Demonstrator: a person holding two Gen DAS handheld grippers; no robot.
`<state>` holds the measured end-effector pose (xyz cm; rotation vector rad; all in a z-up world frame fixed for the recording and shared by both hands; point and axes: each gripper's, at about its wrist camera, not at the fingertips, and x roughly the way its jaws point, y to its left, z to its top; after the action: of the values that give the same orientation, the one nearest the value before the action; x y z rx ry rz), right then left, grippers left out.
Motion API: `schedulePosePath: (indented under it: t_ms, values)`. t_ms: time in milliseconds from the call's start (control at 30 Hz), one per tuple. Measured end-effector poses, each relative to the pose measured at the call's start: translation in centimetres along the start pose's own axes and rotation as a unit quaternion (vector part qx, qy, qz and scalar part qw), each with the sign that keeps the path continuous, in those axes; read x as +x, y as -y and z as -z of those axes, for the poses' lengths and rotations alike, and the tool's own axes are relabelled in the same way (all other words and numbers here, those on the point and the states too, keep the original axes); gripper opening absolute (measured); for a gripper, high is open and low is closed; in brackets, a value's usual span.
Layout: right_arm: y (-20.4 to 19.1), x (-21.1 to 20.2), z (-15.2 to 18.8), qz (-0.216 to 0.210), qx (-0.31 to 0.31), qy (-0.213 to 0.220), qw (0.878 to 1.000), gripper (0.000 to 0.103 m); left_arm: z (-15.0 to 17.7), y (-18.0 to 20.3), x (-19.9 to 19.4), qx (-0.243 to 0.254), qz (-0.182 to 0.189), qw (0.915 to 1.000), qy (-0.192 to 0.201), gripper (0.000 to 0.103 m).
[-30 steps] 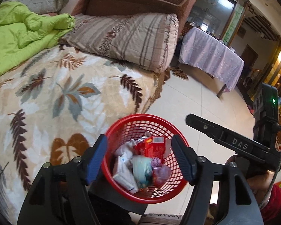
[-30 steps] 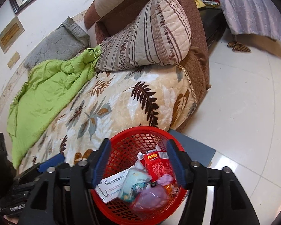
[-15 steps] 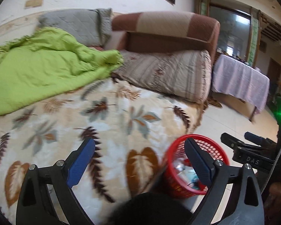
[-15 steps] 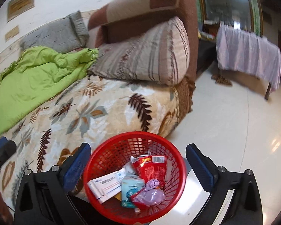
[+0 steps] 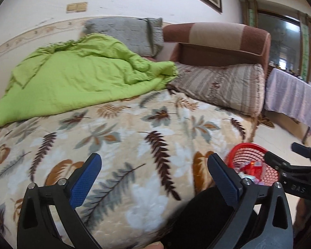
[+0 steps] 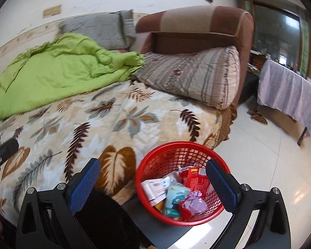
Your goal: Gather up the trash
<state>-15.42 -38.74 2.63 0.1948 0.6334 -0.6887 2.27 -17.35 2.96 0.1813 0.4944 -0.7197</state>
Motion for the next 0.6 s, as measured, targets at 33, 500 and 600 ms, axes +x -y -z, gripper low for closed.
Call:
schedulePosePath:
  t_ms: [33,500,600]
  values:
    - [-0.3,-0.1,0.1,-0.001,-0.004,0.000,1.000,0.103,0.1,-0.2,-0.1,0.002,-0.007,1.0000,0.001,0.102]
    - [-2.4,-0.2,0.3,-0.002,-0.039,-0.002,0.999,0.103,0.6,-0.2,-0.3,0.046,-0.082,0.9954,0.018,0.103]
    - [-2.4,-0.1,0.4,-0.003,-0.038,-0.004,0.999,0.103,0.7,-0.2,-0.1,0.042,-0.078,0.9960,0.010,0.103]
